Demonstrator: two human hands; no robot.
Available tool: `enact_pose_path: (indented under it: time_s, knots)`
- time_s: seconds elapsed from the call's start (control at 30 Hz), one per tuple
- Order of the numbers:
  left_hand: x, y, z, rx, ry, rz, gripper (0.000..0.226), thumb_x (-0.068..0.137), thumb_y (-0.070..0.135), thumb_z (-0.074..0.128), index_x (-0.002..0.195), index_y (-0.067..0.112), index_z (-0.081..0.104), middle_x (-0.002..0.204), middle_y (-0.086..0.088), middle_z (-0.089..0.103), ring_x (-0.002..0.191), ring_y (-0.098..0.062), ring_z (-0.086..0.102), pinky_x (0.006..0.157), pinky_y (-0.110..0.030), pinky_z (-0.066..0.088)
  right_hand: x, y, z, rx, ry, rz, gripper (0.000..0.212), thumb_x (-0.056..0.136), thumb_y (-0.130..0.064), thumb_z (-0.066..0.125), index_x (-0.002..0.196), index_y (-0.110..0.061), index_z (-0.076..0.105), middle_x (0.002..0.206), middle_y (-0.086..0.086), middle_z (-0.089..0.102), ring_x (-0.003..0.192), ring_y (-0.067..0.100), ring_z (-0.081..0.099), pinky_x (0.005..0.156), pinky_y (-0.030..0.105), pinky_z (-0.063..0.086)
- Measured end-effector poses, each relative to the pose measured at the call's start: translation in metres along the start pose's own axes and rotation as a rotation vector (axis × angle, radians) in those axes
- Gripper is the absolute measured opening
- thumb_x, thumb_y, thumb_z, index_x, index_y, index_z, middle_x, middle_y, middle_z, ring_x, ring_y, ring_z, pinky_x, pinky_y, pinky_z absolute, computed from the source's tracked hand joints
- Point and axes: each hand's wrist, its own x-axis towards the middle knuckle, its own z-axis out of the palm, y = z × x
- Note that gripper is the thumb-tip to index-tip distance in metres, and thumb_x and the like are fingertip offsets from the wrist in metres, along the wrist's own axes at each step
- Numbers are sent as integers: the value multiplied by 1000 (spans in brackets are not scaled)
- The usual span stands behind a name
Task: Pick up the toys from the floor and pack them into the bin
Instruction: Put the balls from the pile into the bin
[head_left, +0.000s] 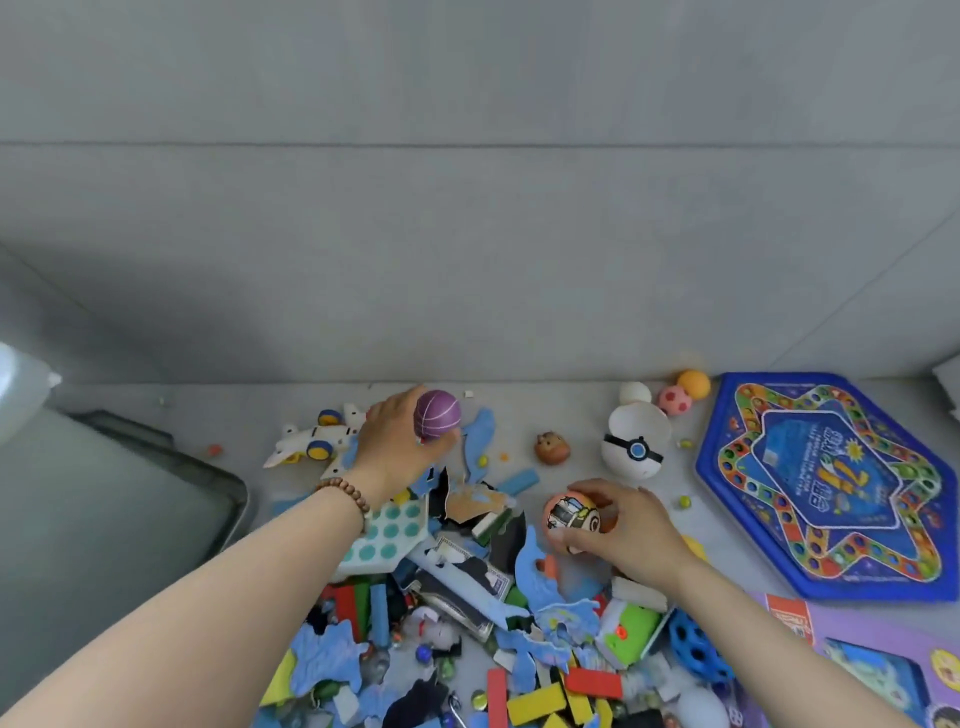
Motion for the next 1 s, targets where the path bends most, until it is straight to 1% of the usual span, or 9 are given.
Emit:
enact_pose_path:
  time_s: [0.1, 0.23, 0.33, 0.4, 0.47, 0.63, 0.77, 0.93, 1.0]
  knots:
    - [20, 5, 2, 110, -49, -74, 78, 82, 56, 59, 145, 22, 29, 142, -9, 43, 132, -30, 35, 107, -37, 33, 10, -11, -10, 345, 86, 29, 38, 72, -32, 79, 105, -21, 64, 99, -6, 69, 91, 4, 63, 71, 6, 46]
    - [25, 9, 3, 107, -91, -93, 62, 78, 51, 66, 130, 27, 42, 126, -5, 56, 115, -28, 50, 97, -34, 40, 22, -27, -19, 617, 117, 63, 32, 78, -24, 74, 107, -19, 62, 98, -7, 68, 86, -2, 61, 63, 3, 46]
    - [9, 19, -3, 34, -101, -39, 61, 75, 42, 74, 124, 24, 42, 122, -3, 55, 104, -24, 55, 91, -34, 45, 18, -41, -20, 626, 120, 67, 38, 76, -30, 75, 110, -22, 62, 103, -5, 67, 94, 4, 62, 71, 11, 48]
    - [-7, 36, -21, -123, -112, -26, 66, 76, 36, 75, 129, 19, 39, 128, -5, 44, 101, -20, 53, 91, -31, 46, 11, -51, -28, 639, 121, 81, 44, 74, -30, 77, 113, -18, 61, 105, 2, 67, 95, 12, 64, 77, 21, 53]
    - [-27, 54, -57, -242, -94, -24, 68, 75, 34, 76, 130, 17, 38, 128, -7, 36, 96, -16, 50, 84, -25, 45, 0, -71, -44, 713, 119, 83, 48, 73, -26, 77, 116, -11, 59, 105, 8, 66, 91, 15, 66, 74, 23, 56]
    - [-111, 77, -194, -495, 83, 26, 63, 70, 43, 79, 116, 25, 40, 106, 6, 55, 83, -3, 58, 63, -12, 44, -43, -171, -89, 836, 49, -35, 50, 76, -19, 74, 120, -13, 51, 111, 9, 60, 95, 20, 62, 87, 37, 54]
    - [-197, 47, -281, -682, 298, -26, 60, 67, 43, 82, 112, 20, 50, 98, 2, 62, 78, -10, 63, 76, -28, 56, -97, -266, -90, 724, -113, -179, 48, 78, -19, 73, 121, -14, 52, 113, 10, 60, 97, 21, 62, 79, 32, 55]
    - [-297, -46, -338, -668, 410, -202, 44, 77, 34, 75, 110, 14, 53, 98, -5, 63, 77, -15, 62, 68, -36, 56, -162, -372, -23, 566, -308, -306, 43, 76, -26, 76, 113, -15, 59, 106, 8, 64, 93, 19, 66, 69, 27, 57]
    - [-330, -89, -349, -648, 448, -268, 40, 77, 33, 75, 106, 14, 55, 87, -1, 63, 66, -9, 58, 59, -27, 52, -179, -407, 19, 480, -343, -357, 44, 74, -21, 79, 113, -13, 59, 98, 5, 66, 82, 13, 66, 63, 22, 56]
